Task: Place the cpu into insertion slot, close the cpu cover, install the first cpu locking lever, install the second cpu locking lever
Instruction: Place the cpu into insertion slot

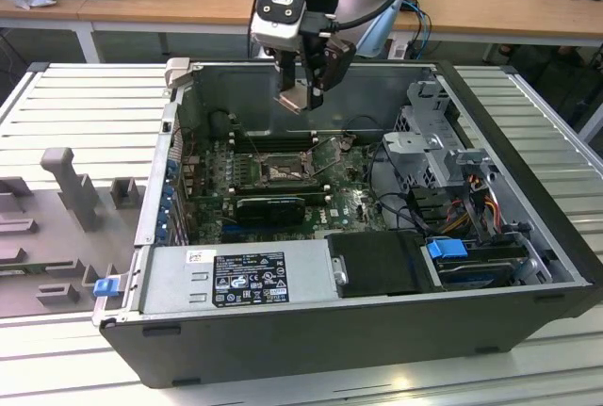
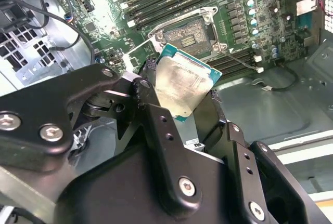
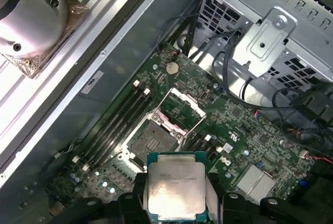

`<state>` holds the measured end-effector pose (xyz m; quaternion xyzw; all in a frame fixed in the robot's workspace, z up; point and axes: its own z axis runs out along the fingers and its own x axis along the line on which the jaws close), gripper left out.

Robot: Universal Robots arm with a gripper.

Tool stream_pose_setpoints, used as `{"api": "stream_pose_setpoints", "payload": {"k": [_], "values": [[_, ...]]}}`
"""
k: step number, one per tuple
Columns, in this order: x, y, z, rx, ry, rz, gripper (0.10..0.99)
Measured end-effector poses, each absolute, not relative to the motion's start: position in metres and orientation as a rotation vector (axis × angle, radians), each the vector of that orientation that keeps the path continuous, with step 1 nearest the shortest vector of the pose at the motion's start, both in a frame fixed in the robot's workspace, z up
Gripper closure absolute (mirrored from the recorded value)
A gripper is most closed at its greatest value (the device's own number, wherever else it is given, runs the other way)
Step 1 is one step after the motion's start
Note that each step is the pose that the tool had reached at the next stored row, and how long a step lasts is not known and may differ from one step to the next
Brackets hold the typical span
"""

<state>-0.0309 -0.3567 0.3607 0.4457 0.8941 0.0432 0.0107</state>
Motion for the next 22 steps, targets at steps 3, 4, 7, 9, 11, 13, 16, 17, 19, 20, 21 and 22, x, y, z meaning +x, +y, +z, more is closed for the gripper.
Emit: {"api": "stream_pose_setpoints", "payload": {"k": [3,4,7,9,11,13,16,17,19,20,21,22], "values": [[-0.0309,-0.3567,0.3607,1.423,2.772,0.134,0.557],[-0.0309,-0.3567,0.3607,1.436,2.765,0.134,0.557],[-0.0309,-0.3567,0.3605,1.466,2.748,0.134,0.557],[-0.0309,-0.3567,0.3605,1.484,2.738,0.133,0.557],[-0.0309,-0.3567,0.3604,1.502,2.727,0.133,0.557],[-0.0309,-0.3567,0.3604,1.526,2.713,0.133,0.557],[-0.0309,-0.3567,0.3603,1.547,2.701,0.132,0.557],[-0.0309,-0.3567,0.3603,1.556,2.695,0.132,0.557],[-0.0309,-0.3567,0.3603,1.567,2.688,0.132,0.557],[-0.0309,-0.3567,0.3602,1.578,2.681,0.132,0.557],[-0.0309,-0.3567,0.3602,1.588,2.675,0.132,0.557],[-0.0309,-0.3567,0.3602,1.594,2.671,0.132,0.557]]}}
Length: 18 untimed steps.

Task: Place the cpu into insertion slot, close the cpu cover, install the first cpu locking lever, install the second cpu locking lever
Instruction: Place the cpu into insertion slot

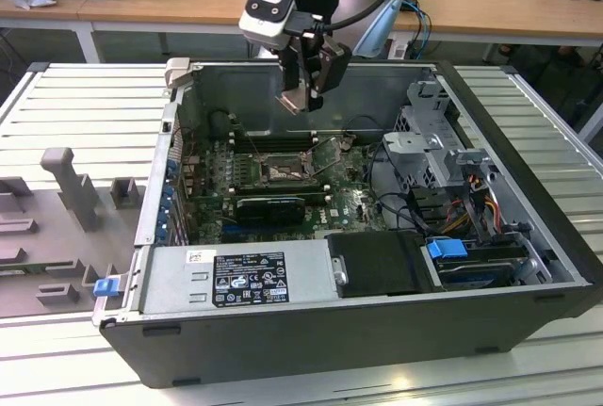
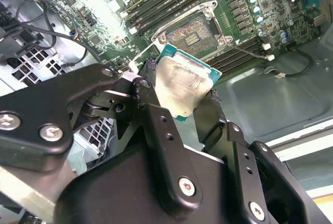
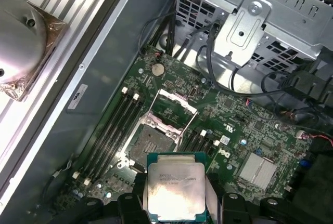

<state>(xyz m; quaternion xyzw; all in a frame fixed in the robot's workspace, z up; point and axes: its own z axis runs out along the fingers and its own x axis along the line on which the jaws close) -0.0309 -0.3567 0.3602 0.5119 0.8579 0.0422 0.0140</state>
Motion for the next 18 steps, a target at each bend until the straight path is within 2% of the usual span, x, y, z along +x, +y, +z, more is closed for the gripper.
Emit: {"api": "stream_pose_setpoints", "payload": {"k": [18], "values": [[-0.0309,-0.3566,0.3581,1.748,2.568,0.128,0.557]]}}
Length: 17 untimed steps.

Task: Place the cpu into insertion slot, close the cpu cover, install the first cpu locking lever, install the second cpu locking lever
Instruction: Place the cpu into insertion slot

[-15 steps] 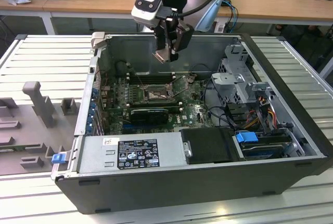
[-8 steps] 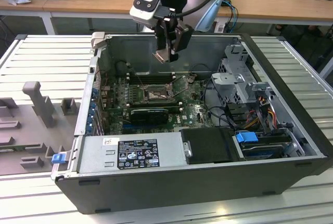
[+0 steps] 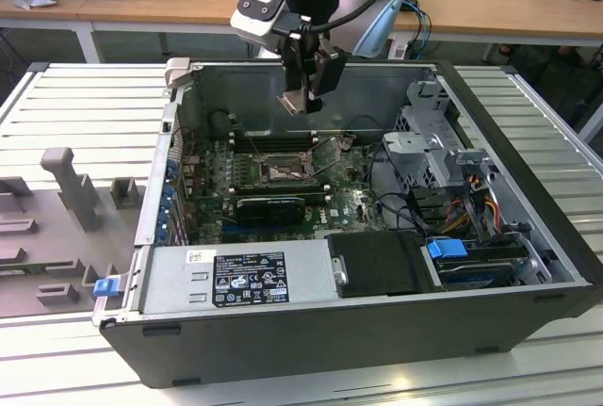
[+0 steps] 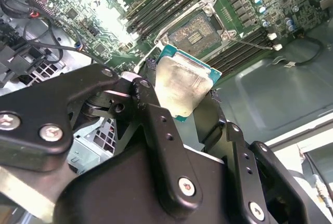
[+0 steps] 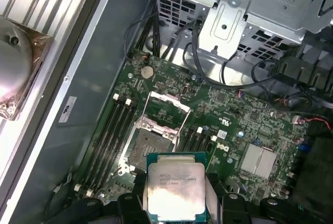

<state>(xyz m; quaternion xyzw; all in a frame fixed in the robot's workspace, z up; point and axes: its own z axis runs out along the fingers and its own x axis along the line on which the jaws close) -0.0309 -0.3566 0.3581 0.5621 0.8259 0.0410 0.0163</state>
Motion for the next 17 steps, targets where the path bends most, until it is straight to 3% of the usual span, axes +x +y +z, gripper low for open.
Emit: {"api": "stream_pose_setpoints", "payload": {"k": [17], "values": [[-0.0311,-0.3564,0.3497,1.960,2.406,0.118,0.557]]}}
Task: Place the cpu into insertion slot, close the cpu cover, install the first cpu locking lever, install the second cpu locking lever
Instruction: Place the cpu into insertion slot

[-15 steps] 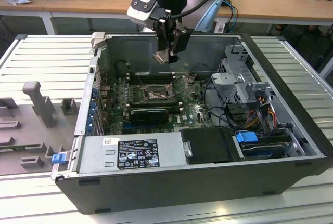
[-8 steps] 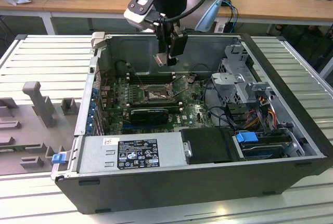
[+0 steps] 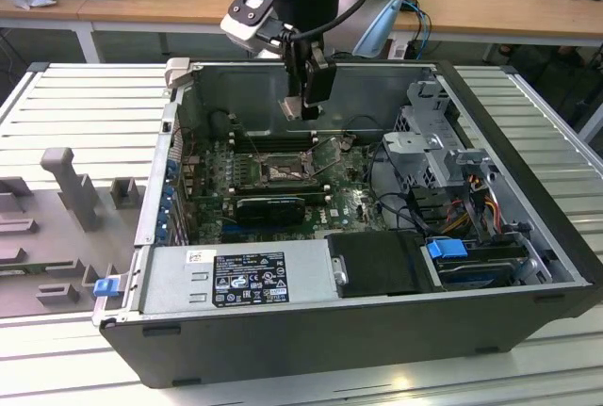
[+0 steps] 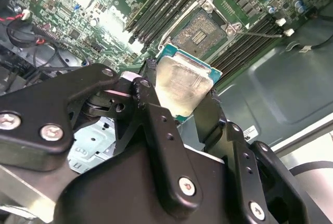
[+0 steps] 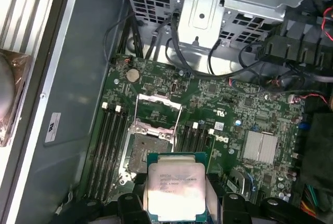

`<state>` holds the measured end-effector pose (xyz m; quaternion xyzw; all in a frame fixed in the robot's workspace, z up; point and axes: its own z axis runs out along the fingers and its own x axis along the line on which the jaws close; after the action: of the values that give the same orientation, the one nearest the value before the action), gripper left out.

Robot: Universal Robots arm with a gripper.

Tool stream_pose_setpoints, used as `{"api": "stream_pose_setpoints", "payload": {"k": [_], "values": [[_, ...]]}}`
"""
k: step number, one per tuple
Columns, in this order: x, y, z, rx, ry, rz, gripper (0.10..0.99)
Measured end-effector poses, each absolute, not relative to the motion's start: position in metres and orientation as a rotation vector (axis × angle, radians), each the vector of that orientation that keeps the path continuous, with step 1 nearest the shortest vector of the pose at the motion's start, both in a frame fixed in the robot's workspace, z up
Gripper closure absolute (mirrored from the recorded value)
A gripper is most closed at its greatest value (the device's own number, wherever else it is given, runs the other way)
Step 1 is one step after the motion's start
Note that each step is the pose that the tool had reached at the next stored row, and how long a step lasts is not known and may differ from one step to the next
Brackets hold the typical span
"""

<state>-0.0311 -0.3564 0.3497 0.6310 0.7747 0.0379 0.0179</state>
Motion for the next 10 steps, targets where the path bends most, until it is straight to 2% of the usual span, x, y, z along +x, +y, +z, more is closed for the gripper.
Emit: {"api": "stream_pose_setpoints", "payload": {"k": [10], "values": [[-0.0311,-0.3563,0.3488,2.072,2.305,0.113,0.557]]}}
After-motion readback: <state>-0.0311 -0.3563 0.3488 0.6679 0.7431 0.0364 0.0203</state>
